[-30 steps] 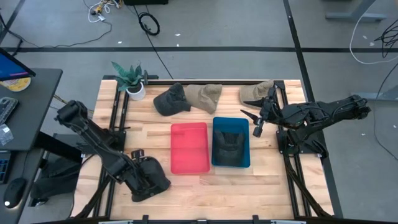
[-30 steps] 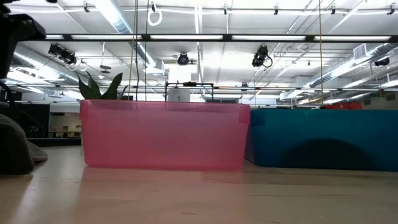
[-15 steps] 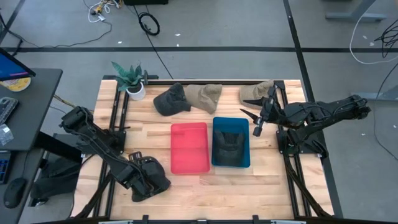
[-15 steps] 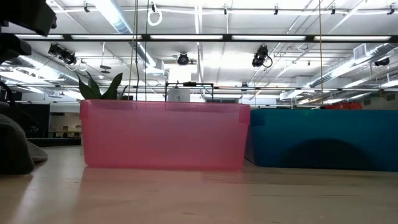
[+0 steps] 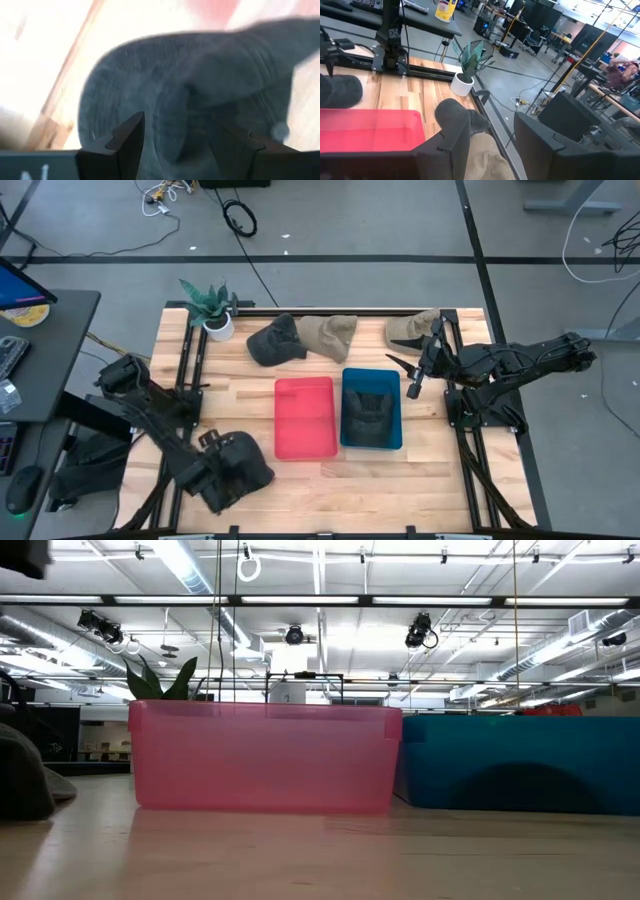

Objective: Pick & Place hat
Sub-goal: Put the bottom black cap into the blue bin

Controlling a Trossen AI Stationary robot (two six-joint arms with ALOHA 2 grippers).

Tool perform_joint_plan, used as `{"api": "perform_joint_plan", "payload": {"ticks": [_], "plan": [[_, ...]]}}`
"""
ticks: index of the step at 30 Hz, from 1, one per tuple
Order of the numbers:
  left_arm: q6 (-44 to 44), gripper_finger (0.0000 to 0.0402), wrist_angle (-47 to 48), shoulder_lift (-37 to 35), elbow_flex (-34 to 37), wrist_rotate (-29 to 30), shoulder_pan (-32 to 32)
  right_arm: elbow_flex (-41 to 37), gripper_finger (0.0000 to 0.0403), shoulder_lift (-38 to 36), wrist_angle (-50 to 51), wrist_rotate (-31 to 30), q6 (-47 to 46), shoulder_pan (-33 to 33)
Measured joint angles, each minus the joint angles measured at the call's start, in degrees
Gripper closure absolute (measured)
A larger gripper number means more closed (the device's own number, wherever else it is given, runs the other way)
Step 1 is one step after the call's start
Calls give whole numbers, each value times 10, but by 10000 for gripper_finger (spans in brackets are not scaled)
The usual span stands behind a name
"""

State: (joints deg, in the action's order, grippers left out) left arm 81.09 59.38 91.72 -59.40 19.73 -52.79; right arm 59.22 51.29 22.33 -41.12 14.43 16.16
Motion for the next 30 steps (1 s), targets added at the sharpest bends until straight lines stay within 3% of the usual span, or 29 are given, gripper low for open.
{"api": "perform_joint_plan", "payload": {"ticks": [4,10,22,30], "plan": [[30,189,1,2,0,1,-26,0,247,0,-4,0,-4,0],[71,189,0,4,0,62,-46,0,247,0,-6,0,-2,0],[140,189,-16,94,0,56,-87,0,247,0,-5,0,-3,0],[211,189,-18,103,0,83,-122,0,247,0,-8,0,-4,0]]}}
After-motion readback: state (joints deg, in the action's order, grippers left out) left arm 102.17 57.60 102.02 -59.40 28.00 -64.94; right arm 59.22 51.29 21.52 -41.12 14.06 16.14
